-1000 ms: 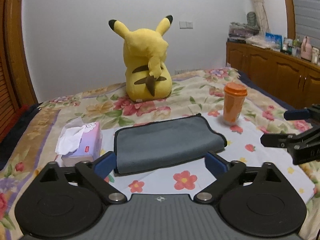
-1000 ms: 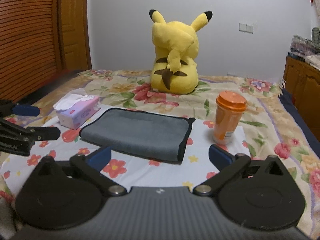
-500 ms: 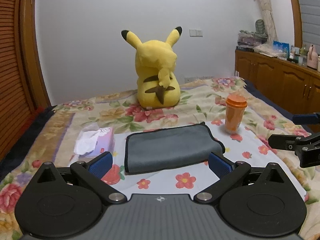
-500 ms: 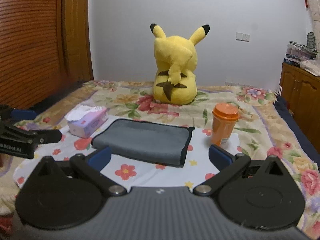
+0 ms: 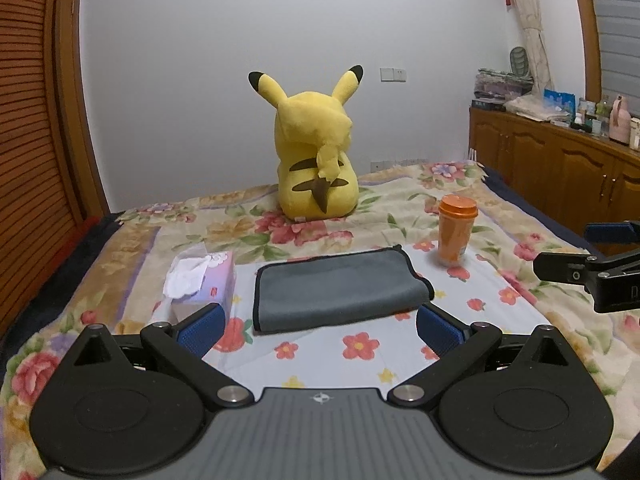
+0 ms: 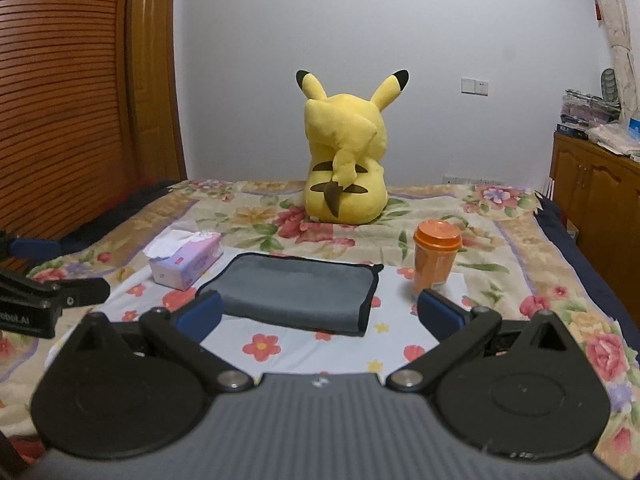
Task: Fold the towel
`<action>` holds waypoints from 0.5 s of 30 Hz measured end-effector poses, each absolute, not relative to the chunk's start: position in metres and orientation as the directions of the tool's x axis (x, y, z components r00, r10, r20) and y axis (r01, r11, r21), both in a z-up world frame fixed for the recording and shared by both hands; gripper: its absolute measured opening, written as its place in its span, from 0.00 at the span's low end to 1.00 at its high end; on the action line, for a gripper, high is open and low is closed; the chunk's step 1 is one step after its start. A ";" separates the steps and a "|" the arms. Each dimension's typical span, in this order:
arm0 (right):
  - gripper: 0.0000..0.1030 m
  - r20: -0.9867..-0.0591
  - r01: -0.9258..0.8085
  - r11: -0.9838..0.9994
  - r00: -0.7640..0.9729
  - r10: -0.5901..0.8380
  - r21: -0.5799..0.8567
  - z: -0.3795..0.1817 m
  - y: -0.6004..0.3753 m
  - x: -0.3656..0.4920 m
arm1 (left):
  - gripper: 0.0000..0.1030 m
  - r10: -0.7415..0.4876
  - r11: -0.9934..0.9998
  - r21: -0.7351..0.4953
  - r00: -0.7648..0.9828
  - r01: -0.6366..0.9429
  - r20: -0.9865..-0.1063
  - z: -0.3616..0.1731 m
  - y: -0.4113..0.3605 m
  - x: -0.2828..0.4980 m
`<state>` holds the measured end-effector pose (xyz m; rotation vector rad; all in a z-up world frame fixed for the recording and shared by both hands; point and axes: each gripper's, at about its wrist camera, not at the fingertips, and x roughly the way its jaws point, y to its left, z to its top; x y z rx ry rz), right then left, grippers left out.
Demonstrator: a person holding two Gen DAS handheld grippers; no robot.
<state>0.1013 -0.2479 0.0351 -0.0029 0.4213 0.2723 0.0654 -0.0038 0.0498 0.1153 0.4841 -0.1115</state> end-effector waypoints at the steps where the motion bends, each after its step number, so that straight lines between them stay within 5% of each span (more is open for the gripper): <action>1: 1.00 -0.403 -0.261 0.964 0.877 0.260 0.055 0.035 -0.248 0.099 | 1.00 -0.081 0.988 0.081 0.879 0.134 -0.470 0.049 -0.004 0.063; 15: 1.00 -0.420 -0.200 0.974 0.879 0.225 0.102 0.001 -0.255 0.078 | 1.00 -0.086 0.990 0.052 0.841 0.133 -0.534 0.005 -0.008 0.037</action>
